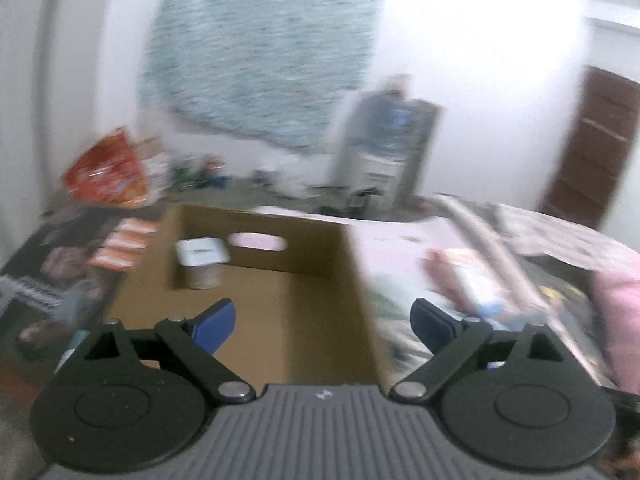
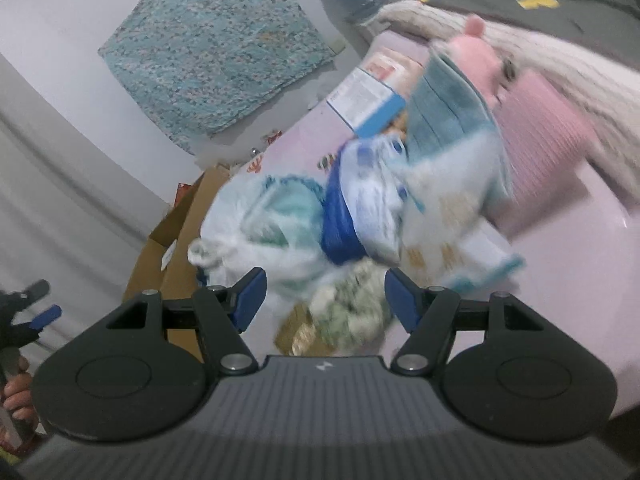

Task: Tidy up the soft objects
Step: 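Move the right tool back toward the pile of items, then grasp the pink mesh pad with the right tool while the left tool grasps the white spoon-print bag, then carry both items to the box and release the pink pad from the right tool, then release the white spoon-print bag into the box with the left tool while the right tool returns to the pile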

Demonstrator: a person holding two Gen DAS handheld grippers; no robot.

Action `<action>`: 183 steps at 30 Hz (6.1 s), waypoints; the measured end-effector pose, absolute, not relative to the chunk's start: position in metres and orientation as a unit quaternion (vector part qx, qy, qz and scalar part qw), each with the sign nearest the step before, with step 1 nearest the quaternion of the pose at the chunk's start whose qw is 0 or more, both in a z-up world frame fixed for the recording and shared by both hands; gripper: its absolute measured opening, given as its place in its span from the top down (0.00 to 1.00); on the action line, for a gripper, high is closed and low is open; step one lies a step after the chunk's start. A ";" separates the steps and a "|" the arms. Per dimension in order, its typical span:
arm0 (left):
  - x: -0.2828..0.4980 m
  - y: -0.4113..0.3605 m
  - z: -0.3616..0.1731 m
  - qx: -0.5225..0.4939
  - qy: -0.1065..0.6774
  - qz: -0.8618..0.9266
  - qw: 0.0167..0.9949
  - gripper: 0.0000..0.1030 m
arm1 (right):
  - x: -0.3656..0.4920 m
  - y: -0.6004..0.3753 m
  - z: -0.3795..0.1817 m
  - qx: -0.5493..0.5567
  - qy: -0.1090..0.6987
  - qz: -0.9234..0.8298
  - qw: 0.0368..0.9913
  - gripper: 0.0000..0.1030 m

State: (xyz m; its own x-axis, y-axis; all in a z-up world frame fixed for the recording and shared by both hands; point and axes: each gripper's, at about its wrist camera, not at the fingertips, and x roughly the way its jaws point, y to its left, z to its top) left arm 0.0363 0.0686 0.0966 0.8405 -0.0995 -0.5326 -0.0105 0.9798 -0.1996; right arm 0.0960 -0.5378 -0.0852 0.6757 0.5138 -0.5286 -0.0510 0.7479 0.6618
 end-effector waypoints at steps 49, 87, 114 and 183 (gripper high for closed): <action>0.161 -0.219 -0.054 -0.006 0.421 -0.261 0.869 0.37 | 0.127 -0.621 -0.155 0.376 0.344 0.110 0.853 0.70; 0.188 -0.266 -0.080 0.025 0.461 -0.249 0.851 0.52 | 0.168 -0.665 -0.181 0.443 0.274 0.032 0.853 0.62; 0.118 -0.212 0.029 -0.068 0.344 -0.311 0.883 0.58 | 0.039 -0.637 -0.045 0.324 0.138 -0.014 0.936 0.70; 0.156 0.176 0.058 -0.195 0.349 0.061 0.915 0.57 | 0.411 -0.144 0.002 0.152 0.468 0.362 0.792 0.50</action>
